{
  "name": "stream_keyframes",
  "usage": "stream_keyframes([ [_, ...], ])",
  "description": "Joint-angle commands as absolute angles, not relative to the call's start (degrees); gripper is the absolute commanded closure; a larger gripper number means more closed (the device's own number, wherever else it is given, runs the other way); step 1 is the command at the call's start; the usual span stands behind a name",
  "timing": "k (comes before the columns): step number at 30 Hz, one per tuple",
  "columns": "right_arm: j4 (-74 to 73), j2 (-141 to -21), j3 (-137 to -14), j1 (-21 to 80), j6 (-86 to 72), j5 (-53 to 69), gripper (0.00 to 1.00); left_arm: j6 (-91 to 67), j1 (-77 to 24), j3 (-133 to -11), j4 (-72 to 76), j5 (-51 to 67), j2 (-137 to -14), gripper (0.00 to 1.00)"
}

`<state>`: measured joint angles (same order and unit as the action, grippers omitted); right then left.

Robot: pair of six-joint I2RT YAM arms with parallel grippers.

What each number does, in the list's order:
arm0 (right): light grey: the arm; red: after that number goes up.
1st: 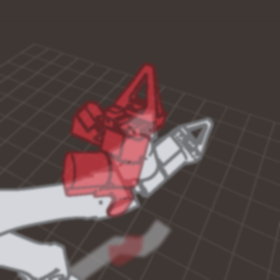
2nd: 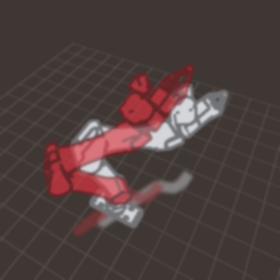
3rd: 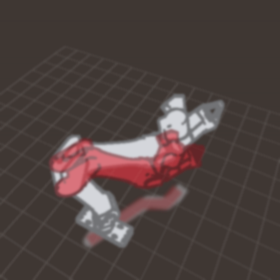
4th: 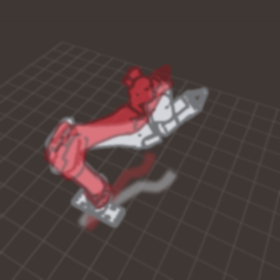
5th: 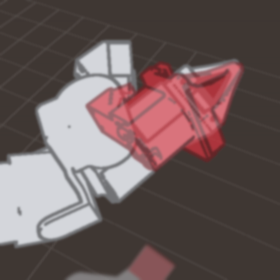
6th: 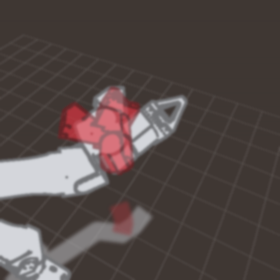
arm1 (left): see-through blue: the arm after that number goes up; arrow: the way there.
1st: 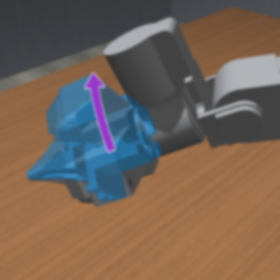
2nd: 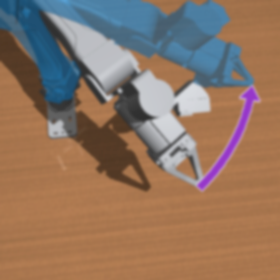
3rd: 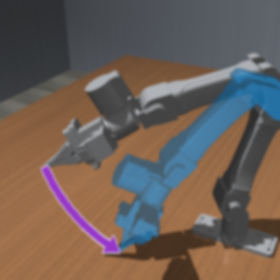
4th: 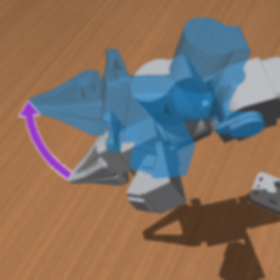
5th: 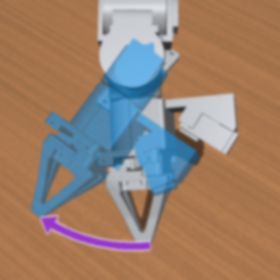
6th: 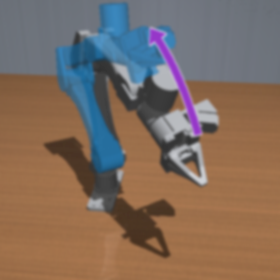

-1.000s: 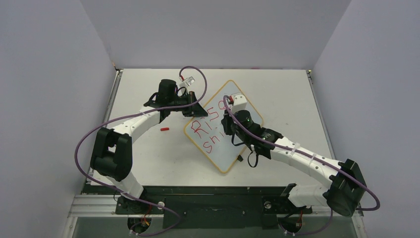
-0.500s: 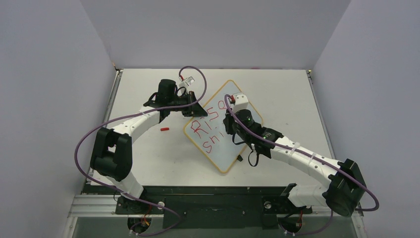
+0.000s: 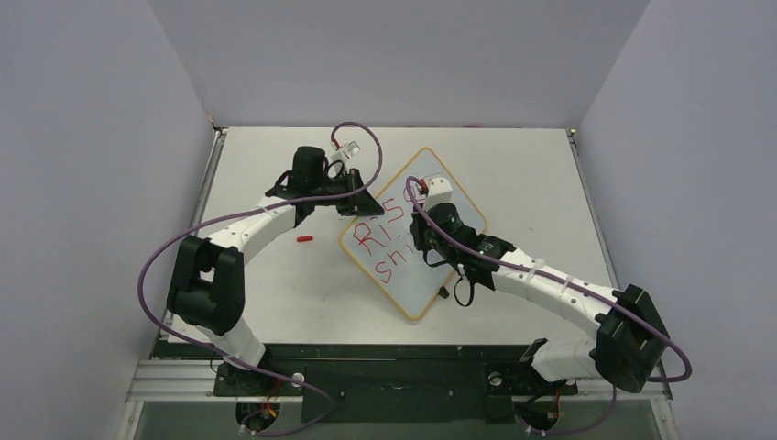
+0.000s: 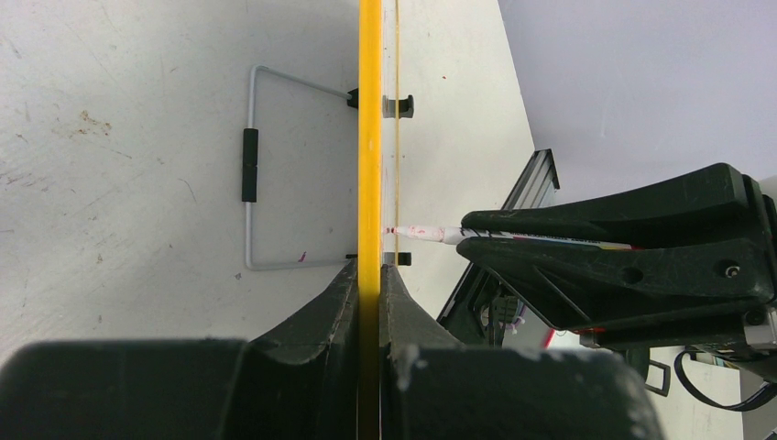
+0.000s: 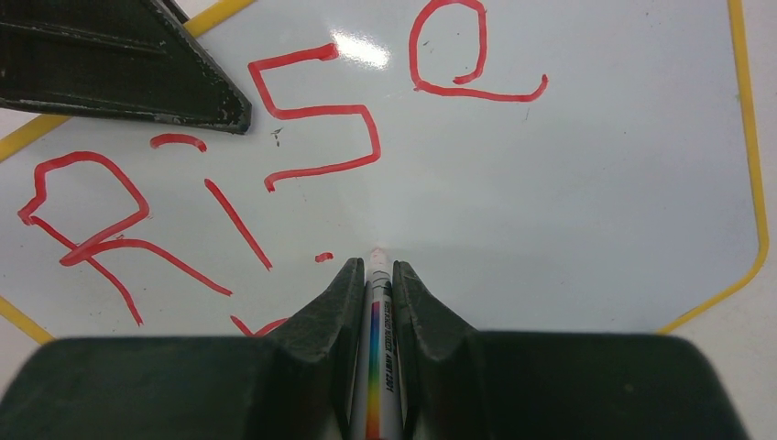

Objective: Write a sentence on the whiteboard

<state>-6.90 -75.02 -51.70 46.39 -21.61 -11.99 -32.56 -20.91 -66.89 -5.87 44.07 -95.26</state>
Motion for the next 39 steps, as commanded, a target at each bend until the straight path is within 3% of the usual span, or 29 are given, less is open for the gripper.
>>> stream_keyframes([
  [1, -4.34, -75.01, -51.76, 45.68, -21.21, -11.99, 1.0, -30.58, -20.05, -67.76, -3.7, 43.34, -92.64, 1.0],
  [39, -4.76, -71.71, -46.78, 45.47, -22.32, -11.65, 1.0, -30.89, -20.08, -67.69, -3.41, 43.33, -92.55, 1.0],
])
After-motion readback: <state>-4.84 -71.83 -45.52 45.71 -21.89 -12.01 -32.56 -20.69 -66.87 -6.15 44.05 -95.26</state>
